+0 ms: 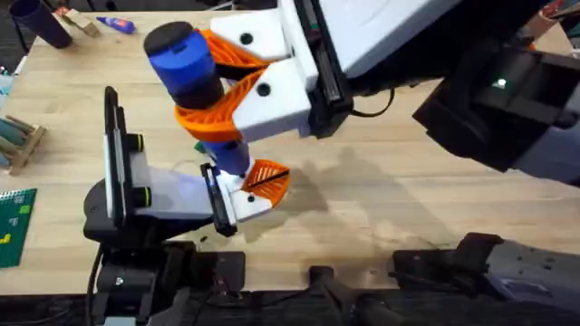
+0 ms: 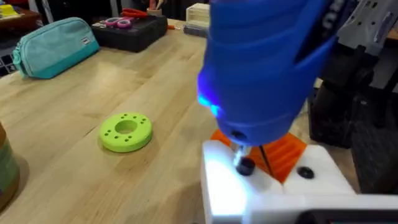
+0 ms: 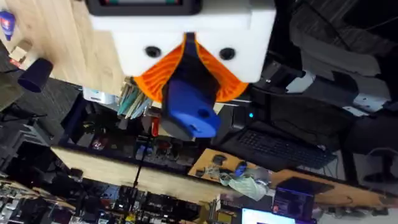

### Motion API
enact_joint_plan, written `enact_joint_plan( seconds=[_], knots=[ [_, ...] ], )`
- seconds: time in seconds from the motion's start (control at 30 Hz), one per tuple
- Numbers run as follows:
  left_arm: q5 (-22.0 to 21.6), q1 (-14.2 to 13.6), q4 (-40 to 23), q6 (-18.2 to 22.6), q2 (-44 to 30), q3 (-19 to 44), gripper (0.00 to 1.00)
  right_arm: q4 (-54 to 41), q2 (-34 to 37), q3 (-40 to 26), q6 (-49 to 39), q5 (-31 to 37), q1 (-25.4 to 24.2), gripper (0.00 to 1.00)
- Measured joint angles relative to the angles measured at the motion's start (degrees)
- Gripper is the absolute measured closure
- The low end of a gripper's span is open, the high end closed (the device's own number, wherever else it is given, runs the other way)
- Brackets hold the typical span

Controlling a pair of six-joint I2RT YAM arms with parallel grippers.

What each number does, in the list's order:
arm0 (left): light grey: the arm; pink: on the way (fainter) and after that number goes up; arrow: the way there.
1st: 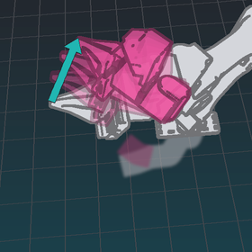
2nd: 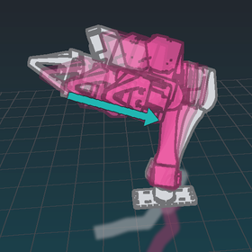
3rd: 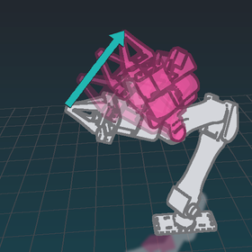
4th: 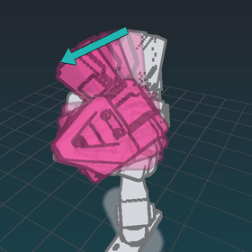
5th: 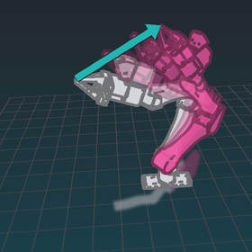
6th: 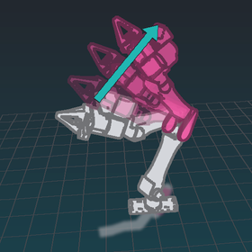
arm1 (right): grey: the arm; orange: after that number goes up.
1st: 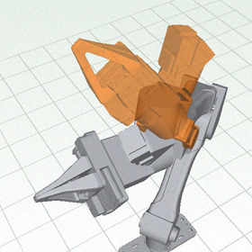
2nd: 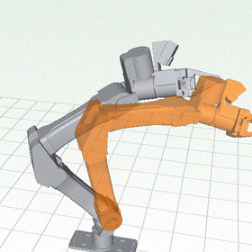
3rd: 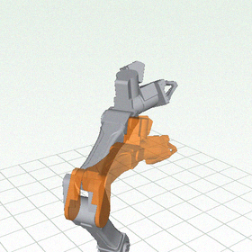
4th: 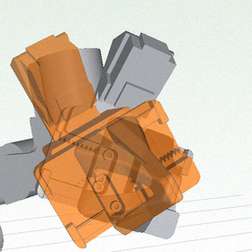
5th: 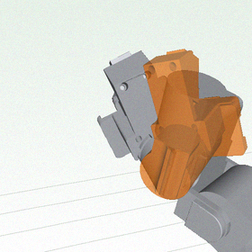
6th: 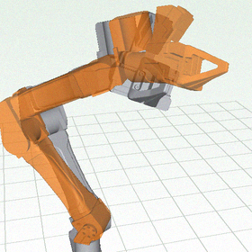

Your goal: Pick up the gripper from the table and insert it into the empty holder that is missing its gripper. Then pick up a screw, insert it into the mounting hole, and use the screwdriver to tighten it. Finally, clean up the table by picking up the vegetable and placing it into the bucket.

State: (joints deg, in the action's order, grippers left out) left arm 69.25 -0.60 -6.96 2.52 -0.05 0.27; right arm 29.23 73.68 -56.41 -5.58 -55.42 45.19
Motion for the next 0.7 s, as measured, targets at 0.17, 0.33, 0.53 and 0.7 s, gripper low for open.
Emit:
enact_joint_plan(
  seconds=[0.17, 0.33, 0.53, 0.7],
  knots=[
    [0.00, 0.00, 0.00, 0.00, 0.00, 0.00, 0.992, 0.02, -0.01, 0.00, 0.57, 0.00, 0.00, 0.953],
    [0.00, 0.00, 0.00, 0.00, 0.00, 0.00, 0.992, 2.65, 0.06, 0.03, 1.38, -0.12, -0.02, 0.952],
    [-0.01, 0.00, 0.00, 0.00, 0.00, 0.00, 0.992, 4.22, 0.07, 0.02, 2.06, -0.17, -0.17, 0.952],
    [0.00, 0.00, 0.00, -0.01, 0.00, 0.00, 0.992, 4.27, 0.07, 0.03, 2.18, -0.17, -0.17, 0.953]
  ],
)
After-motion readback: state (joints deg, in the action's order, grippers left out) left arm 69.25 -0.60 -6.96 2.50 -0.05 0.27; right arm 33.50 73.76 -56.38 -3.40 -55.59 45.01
